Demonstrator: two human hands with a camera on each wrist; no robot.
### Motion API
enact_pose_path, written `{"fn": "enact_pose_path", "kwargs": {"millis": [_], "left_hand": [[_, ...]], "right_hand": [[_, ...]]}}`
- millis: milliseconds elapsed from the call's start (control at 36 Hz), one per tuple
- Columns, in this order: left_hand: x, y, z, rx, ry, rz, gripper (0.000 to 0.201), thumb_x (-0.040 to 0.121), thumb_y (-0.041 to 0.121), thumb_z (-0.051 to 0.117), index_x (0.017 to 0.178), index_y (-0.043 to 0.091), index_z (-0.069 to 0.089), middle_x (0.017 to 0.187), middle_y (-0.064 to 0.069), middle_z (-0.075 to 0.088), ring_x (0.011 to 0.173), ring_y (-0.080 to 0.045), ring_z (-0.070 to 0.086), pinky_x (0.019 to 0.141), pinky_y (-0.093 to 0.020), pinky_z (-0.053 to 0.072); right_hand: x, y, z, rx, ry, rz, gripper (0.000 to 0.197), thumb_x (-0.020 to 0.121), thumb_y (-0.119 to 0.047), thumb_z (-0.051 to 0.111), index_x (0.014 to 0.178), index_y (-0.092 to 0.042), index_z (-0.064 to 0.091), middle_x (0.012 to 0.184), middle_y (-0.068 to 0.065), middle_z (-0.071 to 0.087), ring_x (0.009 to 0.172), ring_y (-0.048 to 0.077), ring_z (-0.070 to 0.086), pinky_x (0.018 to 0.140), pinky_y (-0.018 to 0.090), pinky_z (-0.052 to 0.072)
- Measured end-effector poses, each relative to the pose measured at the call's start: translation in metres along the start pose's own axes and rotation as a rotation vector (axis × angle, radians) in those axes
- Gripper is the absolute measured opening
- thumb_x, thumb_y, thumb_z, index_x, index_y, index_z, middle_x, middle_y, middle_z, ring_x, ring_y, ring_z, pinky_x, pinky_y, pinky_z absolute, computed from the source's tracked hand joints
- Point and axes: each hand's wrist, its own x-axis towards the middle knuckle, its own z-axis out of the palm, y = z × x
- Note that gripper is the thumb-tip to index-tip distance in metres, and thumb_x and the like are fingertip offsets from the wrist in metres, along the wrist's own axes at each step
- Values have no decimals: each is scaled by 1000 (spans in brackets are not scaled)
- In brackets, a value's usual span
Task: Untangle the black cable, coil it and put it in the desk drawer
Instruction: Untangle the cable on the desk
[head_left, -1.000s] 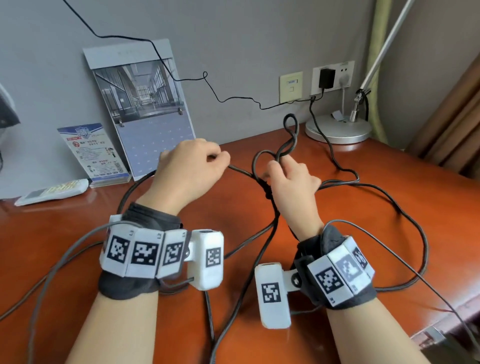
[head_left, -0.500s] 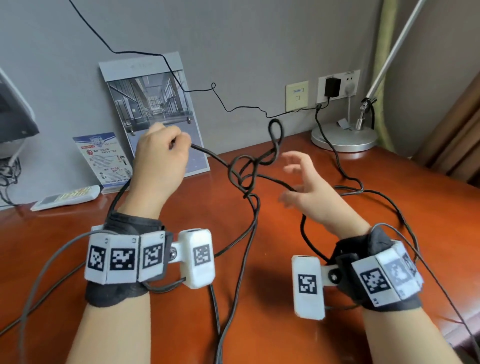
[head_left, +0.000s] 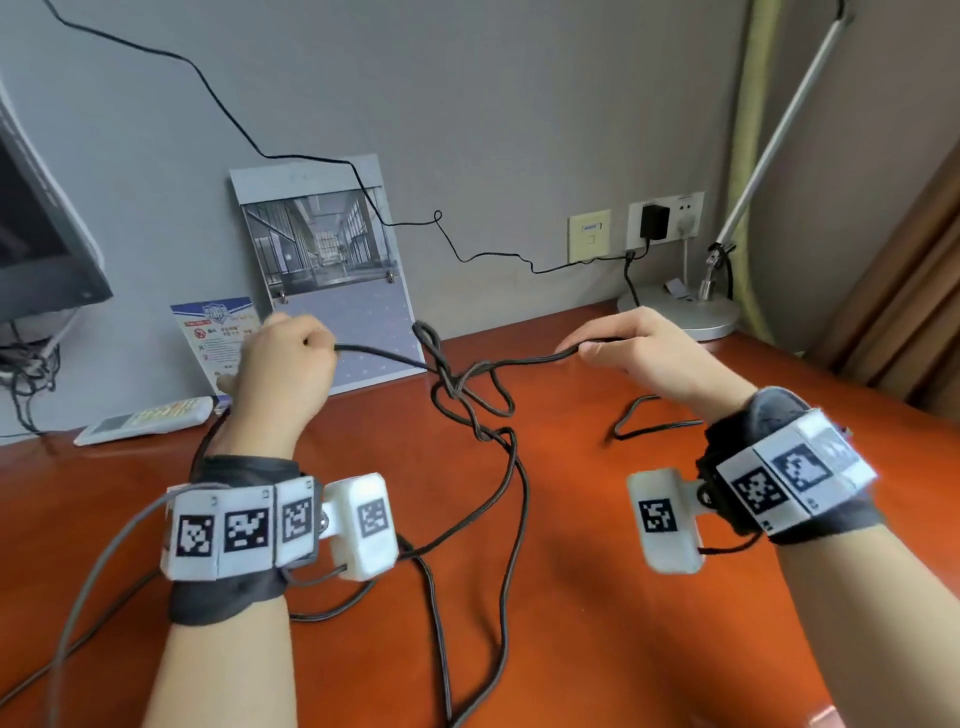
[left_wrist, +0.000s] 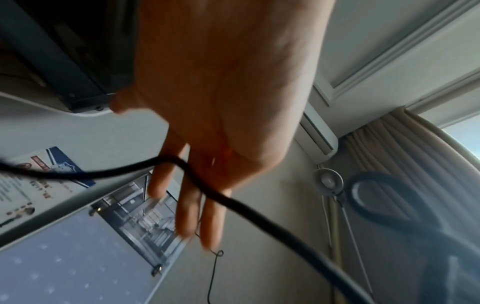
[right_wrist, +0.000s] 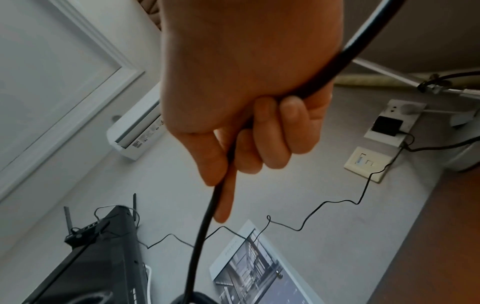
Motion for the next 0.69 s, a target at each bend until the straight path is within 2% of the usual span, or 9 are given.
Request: {"fn": "enact_pose_path", "kwargs": {"millis": [83, 167, 250, 361, 444, 472, 528, 583, 694], "left_hand": [[-8, 5, 4, 103, -247, 27, 48, 91, 10, 37, 63, 38, 65, 91, 4, 64, 105, -30, 54, 105, -60, 28], [-21, 20, 10, 132, -483, 77, 40, 93, 26, 38, 67, 36, 67, 82, 17, 65, 98, -19, 53, 110, -55, 20], [-26, 27, 16, 55, -699, 124, 33, 69, 37, 38, 71, 49, 69, 86, 20, 70, 102, -17, 60, 107, -56, 27], [-33, 36, 17, 108, -824, 239, 40, 89, 27, 54, 75, 63, 62, 92, 26, 68, 104, -8, 57, 110, -62, 15], [-38, 38, 19, 75, -845, 264, 35, 92, 22, 56, 100, 55, 63, 117, 23, 63, 129, -5, 41, 112, -57, -9], [-40, 40, 19, 11, -860, 277, 39, 90, 19, 59, 104, 55, 62, 120, 23, 61, 132, -4, 38, 114, -55, -8], [-41, 42, 18, -186, -852, 324, 58, 83, 3, 60, 114, 53, 58, 110, 25, 64, 119, 4, 51, 115, -37, 24], [-41, 44, 18, -311, -814, 301, 71, 83, -14, 53, 125, 44, 52, 100, 21, 68, 92, 14, 60, 86, -10, 41], [-40, 43, 30, -301, -781, 319, 75, 80, -18, 52, 126, 41, 49, 95, 18, 72, 112, -6, 57, 95, -28, 43]], "right_hand": [[5, -4, 4, 16, -15, 6, 20, 94, -4, 50, 95, -7, 70, 46, -26, 54, 46, -15, 49, 48, 2, 33], [10, -7, 12, -22, -9, -8, 20, 93, -7, 52, 91, -13, 71, 47, -28, 54, 48, -15, 48, 52, 5, 32], [12, -8, 22, -29, 26, -9, 20, 93, -9, 52, 88, -15, 70, 44, -27, 52, 48, -13, 48, 51, 4, 30], [12, -4, 38, -45, 109, -27, 22, 90, -13, 53, 81, -22, 72, 58, -7, 63, 53, 6, 51, 55, 16, 32], [12, -5, 46, 0, 173, -53, 25, 88, -9, 51, 78, -17, 73, 42, -8, 46, 38, 6, 34, 42, 13, 24], [12, -4, 48, 6, 183, -70, 26, 87, -8, 51, 76, -16, 73, 41, -8, 43, 38, 6, 31, 41, 13, 23], [11, -3, 51, -17, 152, -106, 26, 86, -8, 51, 74, -17, 73, 45, -2, 46, 40, 7, 29, 42, 17, 25], [9, -2, 58, -56, 76, -124, 26, 87, -6, 50, 78, -17, 72, 42, -8, 45, 39, 8, 31, 41, 16, 26], [6, 7, 70, -39, 40, -122, 21, 87, -4, 50, 83, -18, 66, 62, -14, 57, 54, 0, 45, 56, 13, 34]]}}
